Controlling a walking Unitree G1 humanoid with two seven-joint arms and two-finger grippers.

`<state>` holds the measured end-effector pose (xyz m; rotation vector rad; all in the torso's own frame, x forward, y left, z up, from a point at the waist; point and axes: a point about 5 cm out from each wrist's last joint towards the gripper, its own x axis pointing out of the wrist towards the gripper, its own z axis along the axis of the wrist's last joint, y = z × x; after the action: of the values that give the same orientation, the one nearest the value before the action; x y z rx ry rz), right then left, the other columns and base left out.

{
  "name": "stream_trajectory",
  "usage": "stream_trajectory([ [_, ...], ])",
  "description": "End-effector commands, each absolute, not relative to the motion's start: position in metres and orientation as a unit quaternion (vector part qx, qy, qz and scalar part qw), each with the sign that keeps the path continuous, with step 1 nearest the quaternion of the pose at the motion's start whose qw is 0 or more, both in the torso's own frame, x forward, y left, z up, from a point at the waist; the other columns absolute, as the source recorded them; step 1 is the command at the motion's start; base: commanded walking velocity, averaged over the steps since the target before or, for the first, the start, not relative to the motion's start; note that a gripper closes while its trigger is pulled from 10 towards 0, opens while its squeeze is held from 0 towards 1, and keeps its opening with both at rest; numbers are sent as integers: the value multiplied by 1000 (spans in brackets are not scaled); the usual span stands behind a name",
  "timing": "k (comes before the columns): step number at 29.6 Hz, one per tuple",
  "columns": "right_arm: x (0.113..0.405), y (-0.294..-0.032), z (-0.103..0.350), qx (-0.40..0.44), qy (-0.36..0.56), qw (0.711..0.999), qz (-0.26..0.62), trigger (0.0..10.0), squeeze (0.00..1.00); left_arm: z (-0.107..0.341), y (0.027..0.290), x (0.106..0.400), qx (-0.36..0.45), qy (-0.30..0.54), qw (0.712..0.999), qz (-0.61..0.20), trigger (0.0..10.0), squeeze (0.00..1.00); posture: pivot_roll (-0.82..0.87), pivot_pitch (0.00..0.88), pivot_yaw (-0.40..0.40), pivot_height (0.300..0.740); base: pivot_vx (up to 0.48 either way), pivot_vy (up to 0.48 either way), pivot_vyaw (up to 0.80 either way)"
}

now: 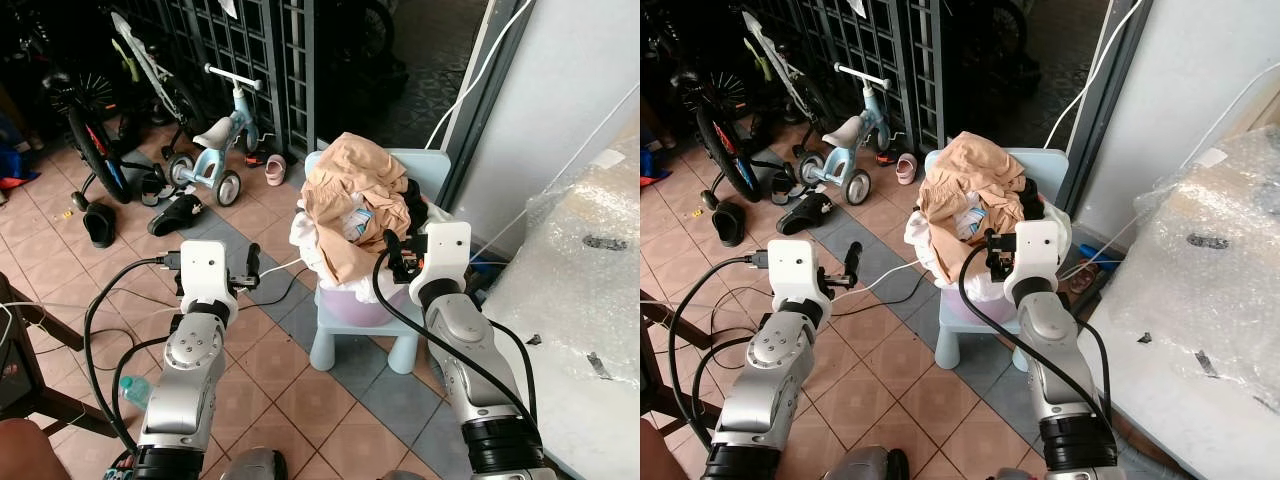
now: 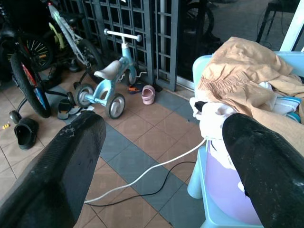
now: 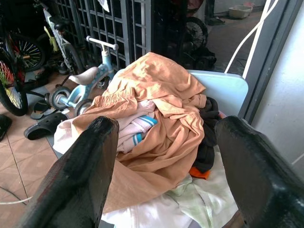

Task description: Clothes washing

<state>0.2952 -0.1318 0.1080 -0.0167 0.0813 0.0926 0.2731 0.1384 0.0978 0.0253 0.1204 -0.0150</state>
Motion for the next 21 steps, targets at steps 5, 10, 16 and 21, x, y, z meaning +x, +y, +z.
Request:
stream_trajectory([
  [5,297,-130,111,-9,40,998,48,10000,0,98,141,274,18,58,998,-3,10000,0,-48,0,29,740,0,0,0],
  [10,297,-130,111,-9,40,998,48,10000,0,98,141,274,18,58,998,-3,10000,0,-48,0,29,740,0,0,0],
  [16,297,-130,111,-9,40,998,48,10000,0,98,141,274,18,58,998,-3,10000,0,-48,0,29,740,0,0,0],
  [21,297,-130,111,-9,40,998,48,10000,0,98,141,274,18,58,998,-3,10000,0,-48,0,29,740,0,0,0],
])
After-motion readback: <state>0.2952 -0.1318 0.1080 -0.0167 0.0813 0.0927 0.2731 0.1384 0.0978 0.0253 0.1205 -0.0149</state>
